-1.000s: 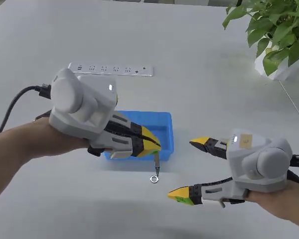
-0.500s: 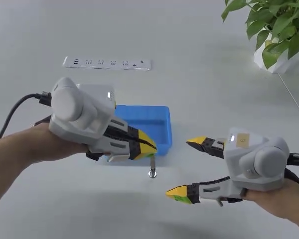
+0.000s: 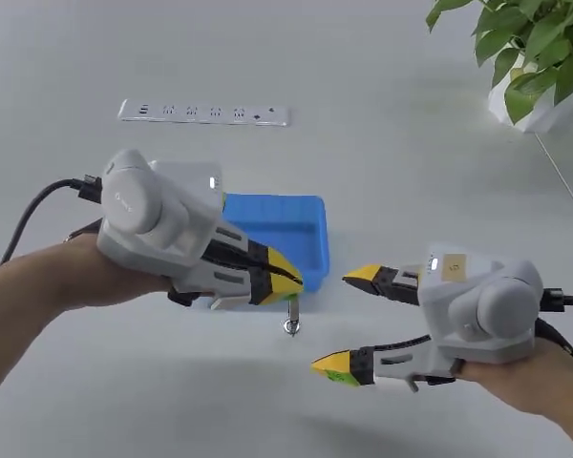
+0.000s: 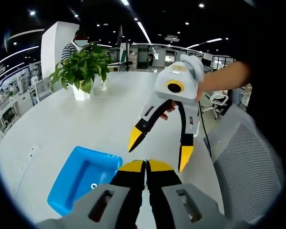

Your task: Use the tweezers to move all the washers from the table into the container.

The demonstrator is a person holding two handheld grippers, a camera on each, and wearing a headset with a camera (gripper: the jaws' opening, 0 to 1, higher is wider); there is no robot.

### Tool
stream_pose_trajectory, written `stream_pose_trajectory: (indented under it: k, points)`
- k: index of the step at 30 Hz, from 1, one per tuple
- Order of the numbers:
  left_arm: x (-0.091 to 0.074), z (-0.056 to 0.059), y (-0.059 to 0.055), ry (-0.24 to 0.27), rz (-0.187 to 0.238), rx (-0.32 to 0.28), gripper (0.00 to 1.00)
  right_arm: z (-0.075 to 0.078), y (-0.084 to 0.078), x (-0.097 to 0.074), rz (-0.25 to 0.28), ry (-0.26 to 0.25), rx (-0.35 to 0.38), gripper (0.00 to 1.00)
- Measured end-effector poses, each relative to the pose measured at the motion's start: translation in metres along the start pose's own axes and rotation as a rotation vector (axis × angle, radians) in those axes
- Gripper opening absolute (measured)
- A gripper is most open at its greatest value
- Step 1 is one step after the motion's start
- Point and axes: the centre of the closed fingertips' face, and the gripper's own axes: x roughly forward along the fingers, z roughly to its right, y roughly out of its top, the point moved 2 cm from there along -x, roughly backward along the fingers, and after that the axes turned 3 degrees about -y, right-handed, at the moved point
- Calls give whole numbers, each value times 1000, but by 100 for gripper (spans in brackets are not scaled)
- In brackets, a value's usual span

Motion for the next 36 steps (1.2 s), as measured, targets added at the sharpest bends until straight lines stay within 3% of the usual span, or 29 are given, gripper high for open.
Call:
stream_pose_trajectory:
  k: [4,8,23,28,36]
  points:
    - [0,1,0,-3,-4,5,5,-3,1,12,-21,10,-73,44]
    - [1,2,0,-9,-8,9,5,-6,4,22,-29,38,-127,34]
    - [-2,7,-2,-21,-24,14,5,-14,10,51,-64,149,-258,18]
    - [0,7,-3,-30,-27,12,5,-10,9,52,-75,144,-275,11]
    - [0,6,-6,-27,-36,5,6,-11,7,53,-58,151,-283,9]
